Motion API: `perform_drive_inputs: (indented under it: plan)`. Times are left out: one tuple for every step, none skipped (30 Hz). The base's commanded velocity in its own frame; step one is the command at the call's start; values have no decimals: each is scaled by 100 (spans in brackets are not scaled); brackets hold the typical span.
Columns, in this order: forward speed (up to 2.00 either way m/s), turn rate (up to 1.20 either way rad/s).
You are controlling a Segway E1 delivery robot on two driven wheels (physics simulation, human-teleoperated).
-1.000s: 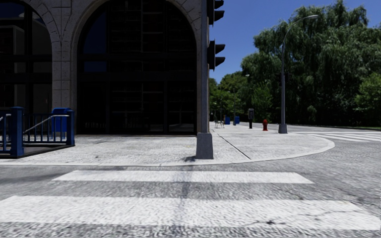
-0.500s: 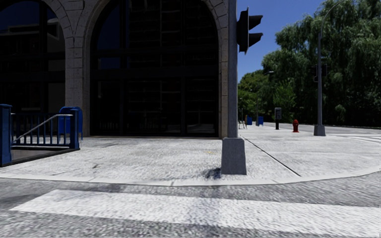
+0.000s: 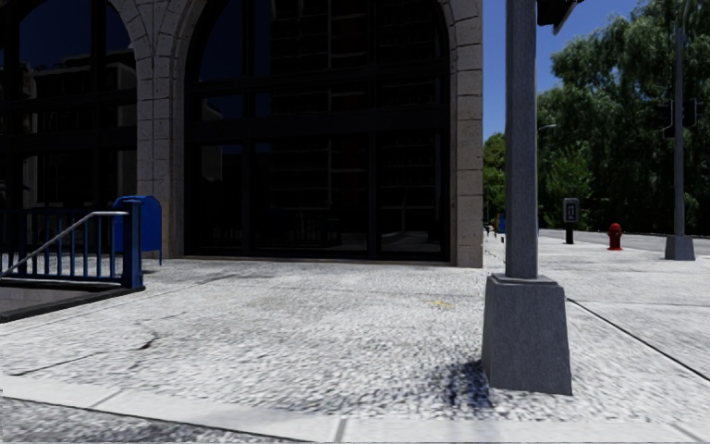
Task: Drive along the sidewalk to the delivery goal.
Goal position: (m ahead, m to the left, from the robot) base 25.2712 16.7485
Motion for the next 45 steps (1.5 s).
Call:
perform_drive_inputs:
  plan:
    - [200,42]
    - [200,42]
    - [200,45]
    - [200,46]
    - [200,47]
    - [200,47]
    - [200,48]
    - [200,48]
    - [200,48]
    - [200,48]
    - [200,48]
    - [200,48]
    - [200,48]
    - [200,48]
    - [200,48]
    - [200,48]
    - [200,48]
    - [200,45]
    - [200,29]
    - [200,29]
    - [200,0]
    - [200,0]
    - [200,0]
    - [200,0]
    - [200,0]
    - [200,0]
    - [200,0]
    - [200,0]
    - [200,0]
    - [200,0]
    - [200,0]
    - [200,0]
    - [200,0]
    - [200,0]
    - [200,0]
    - [200,0]
    - [200,0]
    - [200,0]
    - [200,0]
    - [200,0]
    - [199,0]
    - [197,0]
    - [197,0]
    - [195,0]
    - [194,0]
